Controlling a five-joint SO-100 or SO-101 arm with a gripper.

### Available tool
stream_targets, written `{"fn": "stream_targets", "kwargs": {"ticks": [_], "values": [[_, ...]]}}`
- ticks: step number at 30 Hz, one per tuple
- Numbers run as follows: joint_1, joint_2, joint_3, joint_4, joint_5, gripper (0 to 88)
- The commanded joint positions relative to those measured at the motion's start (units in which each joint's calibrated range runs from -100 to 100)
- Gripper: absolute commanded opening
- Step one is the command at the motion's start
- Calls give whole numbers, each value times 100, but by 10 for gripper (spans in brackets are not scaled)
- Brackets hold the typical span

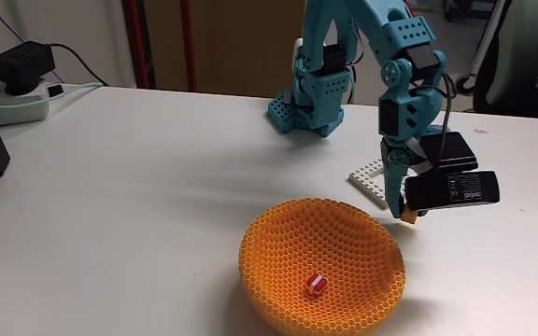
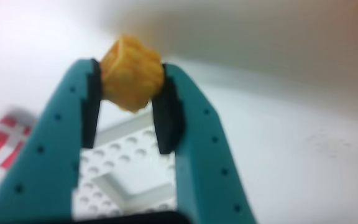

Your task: Pick only small cubed objects and place them into the bowl

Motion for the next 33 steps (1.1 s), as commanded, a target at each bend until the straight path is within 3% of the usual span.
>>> {"fn": "stream_targets", "kwargs": {"ticks": [1,6,17,19,21,24,33], "values": [[3,-193,-1052,933,103,9],[338,-486,-2092,2253,513,4],[2780,-496,-2698,1767,2716,4],[3162,-486,-2670,1471,3018,58],[3432,-486,-2535,1324,3150,147],[3637,-505,-2313,1098,3238,205],[3162,-1206,-1572,1359,2628,245]]}}
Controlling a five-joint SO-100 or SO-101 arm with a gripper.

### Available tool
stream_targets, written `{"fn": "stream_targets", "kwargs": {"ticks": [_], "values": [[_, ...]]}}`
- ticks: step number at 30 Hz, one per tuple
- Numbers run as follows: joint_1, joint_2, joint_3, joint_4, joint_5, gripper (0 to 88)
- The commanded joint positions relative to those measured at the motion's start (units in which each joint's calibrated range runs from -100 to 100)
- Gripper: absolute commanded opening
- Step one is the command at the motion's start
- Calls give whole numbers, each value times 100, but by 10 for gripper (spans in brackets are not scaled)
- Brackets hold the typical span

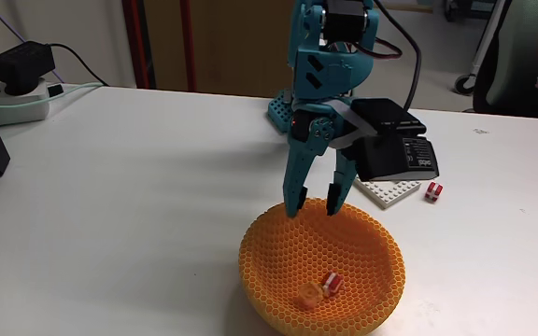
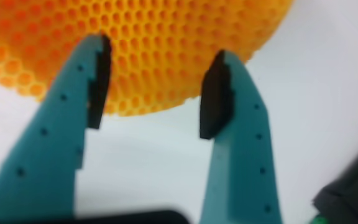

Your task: Pick only small cubed objects and place them into the bowl

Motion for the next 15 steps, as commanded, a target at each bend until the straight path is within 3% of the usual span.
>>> {"fn": "stream_targets", "kwargs": {"ticks": [1,8,15], "values": [[-381,-794,199,362,-425,240],[-2282,-3606,2279,718,-2168,236],[-4473,-3758,3589,171,-3585,224]]}}
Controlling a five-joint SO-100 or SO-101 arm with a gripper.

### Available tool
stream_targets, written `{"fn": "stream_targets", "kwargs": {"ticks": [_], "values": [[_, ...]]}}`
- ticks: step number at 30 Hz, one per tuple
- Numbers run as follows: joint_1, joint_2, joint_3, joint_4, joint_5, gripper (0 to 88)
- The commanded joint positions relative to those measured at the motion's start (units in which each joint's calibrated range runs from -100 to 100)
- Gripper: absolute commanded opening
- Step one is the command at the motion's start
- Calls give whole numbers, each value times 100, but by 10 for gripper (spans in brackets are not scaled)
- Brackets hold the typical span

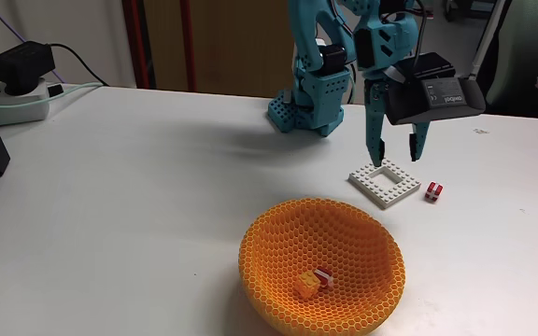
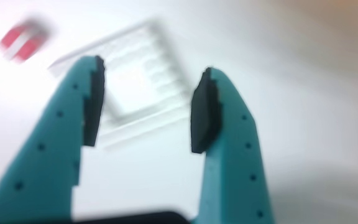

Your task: Pick only small cubed objects and place them into the bowl

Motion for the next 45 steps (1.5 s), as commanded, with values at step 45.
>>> {"fn": "stream_targets", "kwargs": {"ticks": [45], "values": [[-1997,3944,-1436,-2079,-904,224]]}}
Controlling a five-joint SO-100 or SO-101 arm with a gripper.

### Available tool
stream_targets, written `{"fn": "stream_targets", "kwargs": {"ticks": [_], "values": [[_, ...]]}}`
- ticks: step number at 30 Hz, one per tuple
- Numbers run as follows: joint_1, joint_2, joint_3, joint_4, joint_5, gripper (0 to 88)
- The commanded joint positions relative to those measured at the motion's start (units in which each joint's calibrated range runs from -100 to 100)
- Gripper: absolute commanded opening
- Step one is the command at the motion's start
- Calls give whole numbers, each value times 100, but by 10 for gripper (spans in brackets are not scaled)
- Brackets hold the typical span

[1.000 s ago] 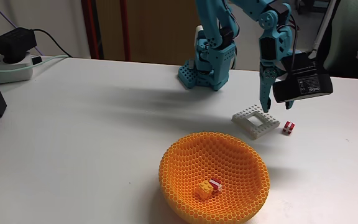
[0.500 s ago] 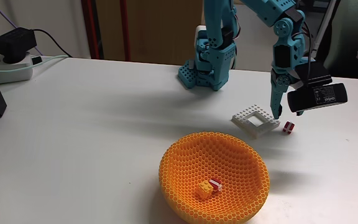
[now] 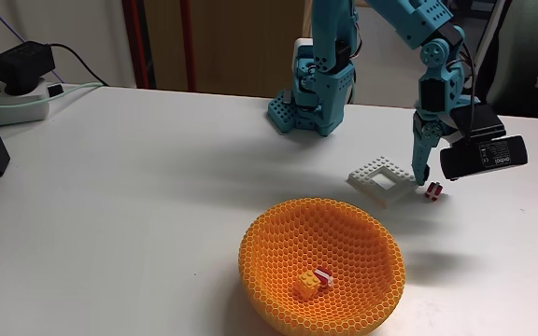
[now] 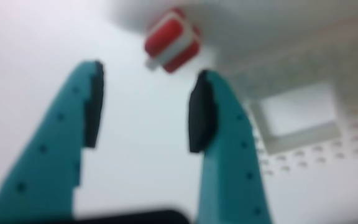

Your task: Pick only small cubed objects and place them into the bowl

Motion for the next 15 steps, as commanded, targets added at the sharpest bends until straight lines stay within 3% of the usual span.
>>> {"fn": "stream_targets", "kwargs": {"ticks": [1,15], "values": [[120,105,-362,-124,59,224],[400,446,-419,-263,161,182]]}}
